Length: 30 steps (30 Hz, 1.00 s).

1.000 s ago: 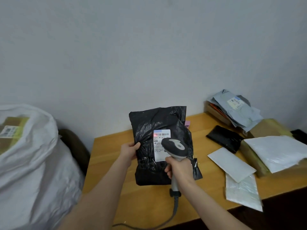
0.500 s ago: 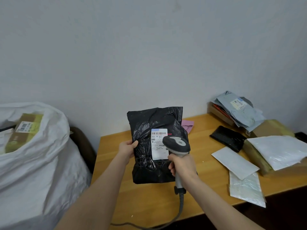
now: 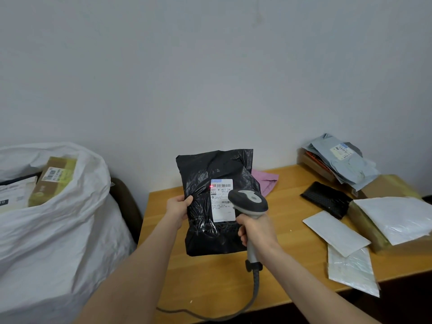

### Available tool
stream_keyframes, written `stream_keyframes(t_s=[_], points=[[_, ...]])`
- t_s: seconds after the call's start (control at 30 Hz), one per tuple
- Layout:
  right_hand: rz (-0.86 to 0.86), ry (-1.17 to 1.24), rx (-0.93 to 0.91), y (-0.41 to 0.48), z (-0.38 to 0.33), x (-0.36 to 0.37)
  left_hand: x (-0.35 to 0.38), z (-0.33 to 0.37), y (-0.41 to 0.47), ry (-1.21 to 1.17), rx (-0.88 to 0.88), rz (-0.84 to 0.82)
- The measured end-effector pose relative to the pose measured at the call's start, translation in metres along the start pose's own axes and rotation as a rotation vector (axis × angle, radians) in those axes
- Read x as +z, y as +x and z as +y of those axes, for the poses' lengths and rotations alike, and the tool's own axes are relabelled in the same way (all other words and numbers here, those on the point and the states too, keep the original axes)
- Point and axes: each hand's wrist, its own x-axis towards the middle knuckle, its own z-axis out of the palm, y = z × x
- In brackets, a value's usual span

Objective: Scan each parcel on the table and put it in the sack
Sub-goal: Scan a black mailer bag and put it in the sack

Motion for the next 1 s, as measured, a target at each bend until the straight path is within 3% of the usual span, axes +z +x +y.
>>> stream_keyframes(t_s=[0.3,1.0], points=[[-0.072,0.075,-0.003,-0.013,0.005,0.004,-0.009,-0.003,-0.009,-0.016,-0.005,0.016],[-0.040,0.067,0.017,-0.002,0.006,0.001,-0.004,-0.007,-0.014,-0.004,-0.022,0.022]])
